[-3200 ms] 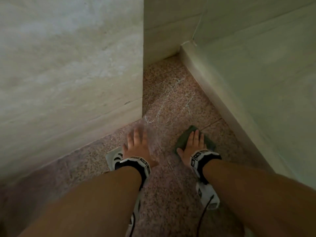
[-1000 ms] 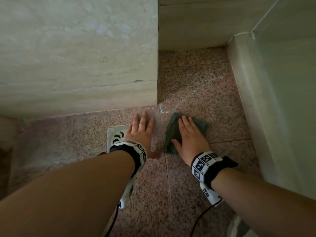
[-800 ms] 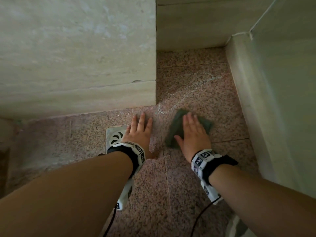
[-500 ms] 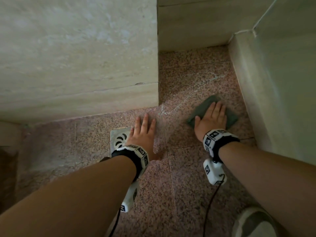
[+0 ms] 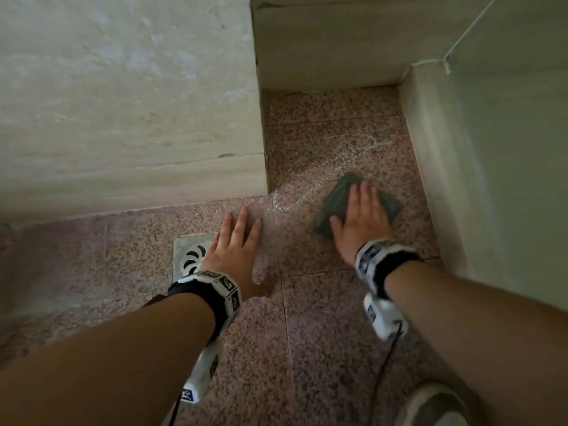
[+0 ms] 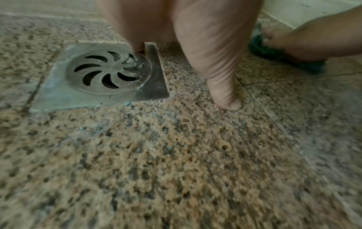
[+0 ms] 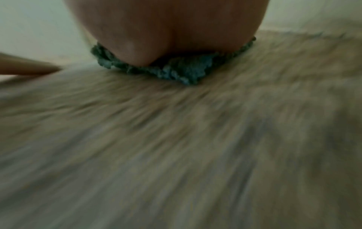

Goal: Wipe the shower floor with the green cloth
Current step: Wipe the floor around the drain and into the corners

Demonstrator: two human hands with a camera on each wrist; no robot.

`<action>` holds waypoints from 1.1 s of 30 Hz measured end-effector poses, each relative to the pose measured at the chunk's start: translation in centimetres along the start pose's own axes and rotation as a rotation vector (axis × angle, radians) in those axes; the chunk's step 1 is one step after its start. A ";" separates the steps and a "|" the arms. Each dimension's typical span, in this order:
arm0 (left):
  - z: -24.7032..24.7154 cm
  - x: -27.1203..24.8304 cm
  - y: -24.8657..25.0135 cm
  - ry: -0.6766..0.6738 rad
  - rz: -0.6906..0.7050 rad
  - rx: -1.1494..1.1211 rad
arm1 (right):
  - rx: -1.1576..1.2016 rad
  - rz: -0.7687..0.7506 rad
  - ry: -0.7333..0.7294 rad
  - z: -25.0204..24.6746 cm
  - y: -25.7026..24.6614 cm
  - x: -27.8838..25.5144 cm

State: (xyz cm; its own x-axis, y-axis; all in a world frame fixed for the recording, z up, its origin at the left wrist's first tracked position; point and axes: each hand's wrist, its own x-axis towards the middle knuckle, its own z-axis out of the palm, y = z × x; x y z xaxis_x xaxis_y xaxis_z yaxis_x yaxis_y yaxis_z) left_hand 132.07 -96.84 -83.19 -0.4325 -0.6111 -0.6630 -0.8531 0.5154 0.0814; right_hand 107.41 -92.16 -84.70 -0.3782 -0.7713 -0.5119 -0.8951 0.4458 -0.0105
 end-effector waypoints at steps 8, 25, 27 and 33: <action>-0.3 0.1 0.4 -0.048 -0.020 -0.014 | 0.117 0.282 0.095 -6.5 1.5 10.5; -0.5 0.1 0.8 -0.011 -0.049 0.000 | -0.065 -0.376 -0.025 2.5 -7.1 -4.3; -0.5 0.0 0.7 -0.035 -0.032 0.006 | -0.044 -0.208 -0.019 1.0 -4.7 -2.2; -0.5 0.0 0.6 -0.040 -0.029 0.013 | 0.122 0.254 0.065 -4.2 1.9 7.1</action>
State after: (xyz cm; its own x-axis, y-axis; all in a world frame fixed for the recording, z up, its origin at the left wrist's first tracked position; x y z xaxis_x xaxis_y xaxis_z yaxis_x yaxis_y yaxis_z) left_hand 131.41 -96.82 -82.81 -0.3951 -0.6016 -0.6942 -0.8611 0.5058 0.0518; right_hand 102.05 -98.74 -84.74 -0.6042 -0.6540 -0.4552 -0.7364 0.6766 0.0052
